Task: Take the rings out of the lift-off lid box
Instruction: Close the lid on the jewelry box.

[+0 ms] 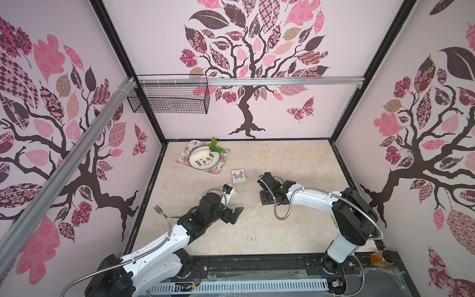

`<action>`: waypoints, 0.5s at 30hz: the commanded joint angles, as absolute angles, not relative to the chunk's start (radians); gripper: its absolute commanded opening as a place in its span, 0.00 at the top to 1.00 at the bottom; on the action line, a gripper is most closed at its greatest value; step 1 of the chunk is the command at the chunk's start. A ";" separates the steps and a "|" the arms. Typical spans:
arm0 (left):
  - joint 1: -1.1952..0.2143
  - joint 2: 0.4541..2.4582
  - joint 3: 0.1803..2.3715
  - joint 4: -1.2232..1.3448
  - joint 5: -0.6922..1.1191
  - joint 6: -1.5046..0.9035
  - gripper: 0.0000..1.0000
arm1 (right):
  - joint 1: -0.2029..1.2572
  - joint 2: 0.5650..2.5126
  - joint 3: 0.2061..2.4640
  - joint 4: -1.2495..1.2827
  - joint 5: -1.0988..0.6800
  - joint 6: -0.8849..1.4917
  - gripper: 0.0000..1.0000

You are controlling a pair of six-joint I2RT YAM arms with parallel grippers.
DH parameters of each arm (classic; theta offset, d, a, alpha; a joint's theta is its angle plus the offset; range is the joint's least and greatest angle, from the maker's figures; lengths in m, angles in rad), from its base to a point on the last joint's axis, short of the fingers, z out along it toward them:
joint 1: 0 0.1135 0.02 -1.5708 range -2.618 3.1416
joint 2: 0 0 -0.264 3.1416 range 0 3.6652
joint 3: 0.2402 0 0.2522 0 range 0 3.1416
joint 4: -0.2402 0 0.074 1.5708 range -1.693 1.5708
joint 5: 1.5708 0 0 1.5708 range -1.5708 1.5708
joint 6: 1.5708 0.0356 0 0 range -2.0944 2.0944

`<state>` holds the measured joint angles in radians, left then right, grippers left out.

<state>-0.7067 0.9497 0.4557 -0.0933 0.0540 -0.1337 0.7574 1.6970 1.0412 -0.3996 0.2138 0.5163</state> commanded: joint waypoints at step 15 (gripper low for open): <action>-0.703 0.946 0.430 -0.066 0.057 -0.126 0.02 | 0.762 1.725 1.092 -0.391 0.227 0.529 0.49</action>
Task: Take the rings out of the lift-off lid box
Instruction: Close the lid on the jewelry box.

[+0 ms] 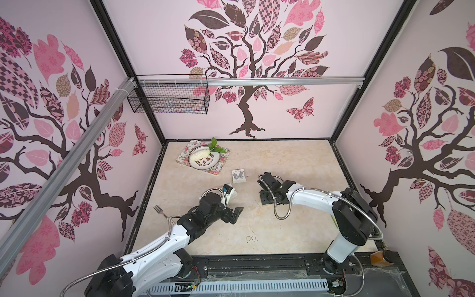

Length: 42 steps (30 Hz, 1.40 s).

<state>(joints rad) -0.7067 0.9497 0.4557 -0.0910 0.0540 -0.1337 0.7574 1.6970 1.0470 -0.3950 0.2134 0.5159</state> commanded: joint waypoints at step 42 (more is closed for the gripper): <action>-0.703 0.945 0.429 -0.065 0.055 -0.124 0.02 | 0.763 1.743 1.081 -0.396 0.211 0.525 0.34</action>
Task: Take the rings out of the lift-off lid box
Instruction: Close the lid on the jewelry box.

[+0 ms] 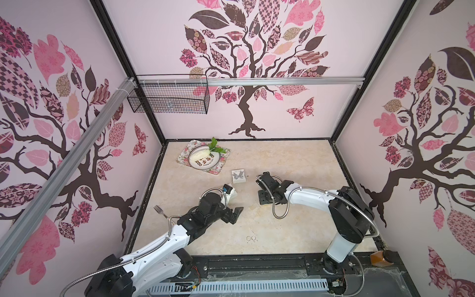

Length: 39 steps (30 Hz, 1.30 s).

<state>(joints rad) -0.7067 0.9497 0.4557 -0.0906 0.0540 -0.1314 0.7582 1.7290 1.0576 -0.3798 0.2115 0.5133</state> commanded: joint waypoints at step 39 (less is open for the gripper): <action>-0.804 1.671 1.095 -0.219 -0.053 -0.081 0.02 | 0.514 1.465 0.802 -0.164 -0.010 0.425 0.00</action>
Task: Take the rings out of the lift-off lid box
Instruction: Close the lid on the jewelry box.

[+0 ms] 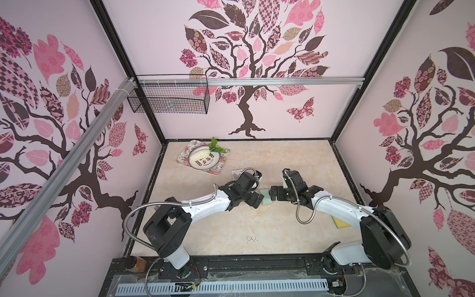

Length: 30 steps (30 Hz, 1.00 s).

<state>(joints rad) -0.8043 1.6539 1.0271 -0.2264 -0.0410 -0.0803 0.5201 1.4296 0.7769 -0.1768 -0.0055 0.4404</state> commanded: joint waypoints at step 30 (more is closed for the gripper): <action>-0.799 1.833 1.076 -0.160 -0.088 -0.142 0.02 | 0.552 1.621 0.824 -0.173 0.002 0.416 0.00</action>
<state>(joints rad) -0.8040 1.8133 1.1072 -0.1963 -0.0883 -0.1207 0.5476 1.5852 0.8005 -0.1486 -0.0208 0.4118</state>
